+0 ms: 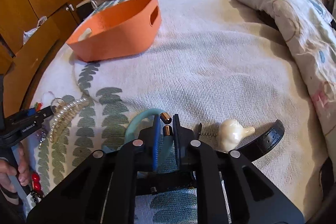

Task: Organize jewelry
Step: 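Grasp the white pom-pom keychain with left tool while right tool grips the blue ring, then lift the white pom-pom keychain with left tool while right tool lifts the blue ring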

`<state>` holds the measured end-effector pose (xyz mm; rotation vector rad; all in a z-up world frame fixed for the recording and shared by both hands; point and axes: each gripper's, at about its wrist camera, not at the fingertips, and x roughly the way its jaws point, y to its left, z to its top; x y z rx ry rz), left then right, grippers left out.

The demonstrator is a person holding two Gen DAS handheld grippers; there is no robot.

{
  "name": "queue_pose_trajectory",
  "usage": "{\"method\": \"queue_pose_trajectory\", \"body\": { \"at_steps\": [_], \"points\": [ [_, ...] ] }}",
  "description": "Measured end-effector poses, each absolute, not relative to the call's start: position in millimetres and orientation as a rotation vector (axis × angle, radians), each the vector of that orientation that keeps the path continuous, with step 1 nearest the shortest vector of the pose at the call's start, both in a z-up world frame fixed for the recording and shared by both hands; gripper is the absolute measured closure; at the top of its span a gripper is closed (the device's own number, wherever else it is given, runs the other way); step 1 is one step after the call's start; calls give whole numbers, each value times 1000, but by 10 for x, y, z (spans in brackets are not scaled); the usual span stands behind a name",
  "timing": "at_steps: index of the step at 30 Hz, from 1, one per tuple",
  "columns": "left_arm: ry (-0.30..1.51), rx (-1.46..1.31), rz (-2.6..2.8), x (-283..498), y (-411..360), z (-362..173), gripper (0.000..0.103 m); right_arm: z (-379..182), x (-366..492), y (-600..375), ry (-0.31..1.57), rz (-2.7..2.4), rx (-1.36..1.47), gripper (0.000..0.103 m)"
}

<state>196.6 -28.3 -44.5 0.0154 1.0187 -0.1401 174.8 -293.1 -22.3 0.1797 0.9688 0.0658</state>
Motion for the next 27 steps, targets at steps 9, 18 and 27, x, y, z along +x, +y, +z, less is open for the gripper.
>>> {"method": "queue_pose_trajectory", "body": {
  "at_steps": [9,18,27],
  "points": [
    [976,-19,-145,1901,-232,-238,63,74,1662,-2929,913,91,203,94],
    [918,-25,-127,1768,-200,22,63,455,1436,-2851,857,120,194,96],
    [892,-36,-133,1666,-205,193,63,371,1473,-2933,901,124,214,90]
  ]
}}
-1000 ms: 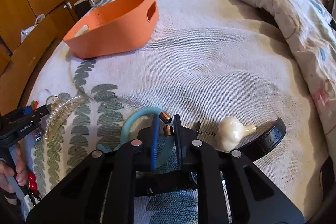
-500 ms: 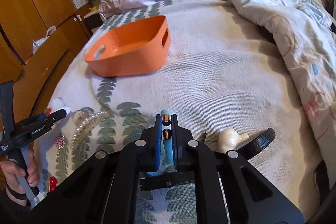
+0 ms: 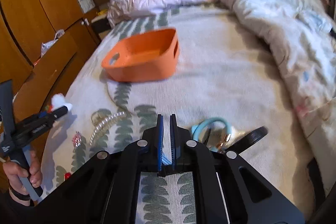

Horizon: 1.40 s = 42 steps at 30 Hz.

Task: Organize jewelry
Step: 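Lift the white pom-pom keychain with left tool while right tool lifts the blue ring, then carry the keychain over the black bead bracelet while right tool carries the blue ring to the wooden bracelet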

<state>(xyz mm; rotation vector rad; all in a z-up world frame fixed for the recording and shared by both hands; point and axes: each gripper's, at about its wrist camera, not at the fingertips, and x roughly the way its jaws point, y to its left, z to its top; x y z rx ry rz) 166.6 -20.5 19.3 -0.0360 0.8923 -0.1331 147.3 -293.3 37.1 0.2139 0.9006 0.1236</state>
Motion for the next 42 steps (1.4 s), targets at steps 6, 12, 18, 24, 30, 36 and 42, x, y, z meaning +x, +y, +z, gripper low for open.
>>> {"method": "queue_pose_trajectory", "body": {
  "at_steps": [6,12,18,24,30,36,42],
  "points": [
    [886,-24,-132,1686,-240,182,63,64,1659,-3112,1005,96,238,80],
    [903,-27,-124,1731,-202,96,63,-93,1762,-3025,1044,71,219,68],
    [905,-32,-118,1738,-185,75,63,-293,1814,-2930,1106,33,166,67],
    [906,-38,-127,1739,-181,73,63,-417,1809,-2849,1117,14,127,70],
    [905,-40,-128,1737,-183,81,63,-411,1798,-2971,1103,25,190,90],
    [901,-40,-129,1730,-193,98,63,-318,1779,-2981,1087,35,202,92],
    [891,-41,-133,1643,-193,232,63,69,1633,-2958,1019,52,205,95]
  ]
}}
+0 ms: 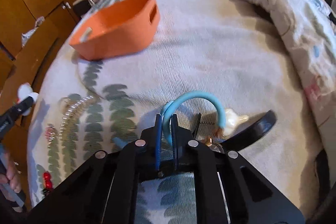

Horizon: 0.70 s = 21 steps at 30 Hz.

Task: Organize jewelry
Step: 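Carry the keychain over the black bead bracelet while right tool carries the blue ring to the wooden bracelet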

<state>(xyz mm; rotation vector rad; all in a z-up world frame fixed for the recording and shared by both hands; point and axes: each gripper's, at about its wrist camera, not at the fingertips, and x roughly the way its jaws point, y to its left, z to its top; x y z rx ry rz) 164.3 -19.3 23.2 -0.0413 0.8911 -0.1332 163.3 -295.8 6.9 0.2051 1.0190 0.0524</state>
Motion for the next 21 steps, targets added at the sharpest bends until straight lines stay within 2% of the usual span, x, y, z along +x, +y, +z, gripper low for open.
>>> {"method": "queue_pose_trajectory", "body": {
  "at_steps": [8,12,16,21],
  "points": [
    [851,-59,-153,1372,-218,543,63,743,1140,-2898,909,98,229,95],
    [834,-52,-155,1170,-242,690,63,1016,750,-2876,847,132,287,99],
    [815,-40,-159,899,-240,798,63,1134,339,-2870,810,151,333,99],
    [817,-42,-155,625,-159,832,63,995,-22,-2800,846,178,351,99]
  ]
}}
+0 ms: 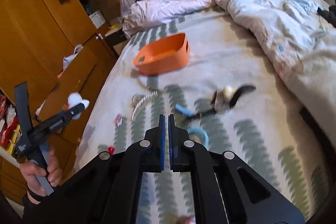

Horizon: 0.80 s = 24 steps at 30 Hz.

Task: Organize jewelry
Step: 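Carry the keychain over the black bead bracelet while right tool carries the blue ring to the wooden bracelet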

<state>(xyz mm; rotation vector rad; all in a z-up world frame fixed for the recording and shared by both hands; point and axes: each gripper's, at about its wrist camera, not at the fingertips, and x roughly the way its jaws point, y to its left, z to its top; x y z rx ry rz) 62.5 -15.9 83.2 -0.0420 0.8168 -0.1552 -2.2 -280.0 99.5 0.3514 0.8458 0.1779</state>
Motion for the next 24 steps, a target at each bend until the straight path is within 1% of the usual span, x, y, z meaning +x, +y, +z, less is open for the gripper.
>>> {"method": "queue_pose_trajectory", "body": {
  "at_steps": [1,3,7,10,14,16,17,18,20,24],
  "points": [
    [821,-41,-153,567,-142,824,62,931,-37,-2795,867,174,350,99],
    [824,-30,-150,477,-141,791,62,750,30,-2772,939,161,324,88],
    [839,-13,-147,370,-158,684,62,399,246,-2766,1014,95,270,88],
    [863,-20,-146,356,-146,582,62,188,373,-2763,1059,104,283,88],
    [876,-21,-140,290,-112,494,62,100,484,-2727,1077,80,252,87],
    [881,-17,-139,259,-101,455,62,94,491,-2757,1074,68,249,83],
    [881,-13,-140,242,-99,438,62,97,495,-2774,1071,62,249,74],
    [882,-7,-139,230,-100,423,62,96,495,-2791,1071,58,250,55],
    [886,-4,-137,211,-95,393,62,114,500,-2826,1056,49,248,36],
    [890,0,-140,202,-114,371,62,113,521,-2866,1052,33,263,36]
  ]
}}
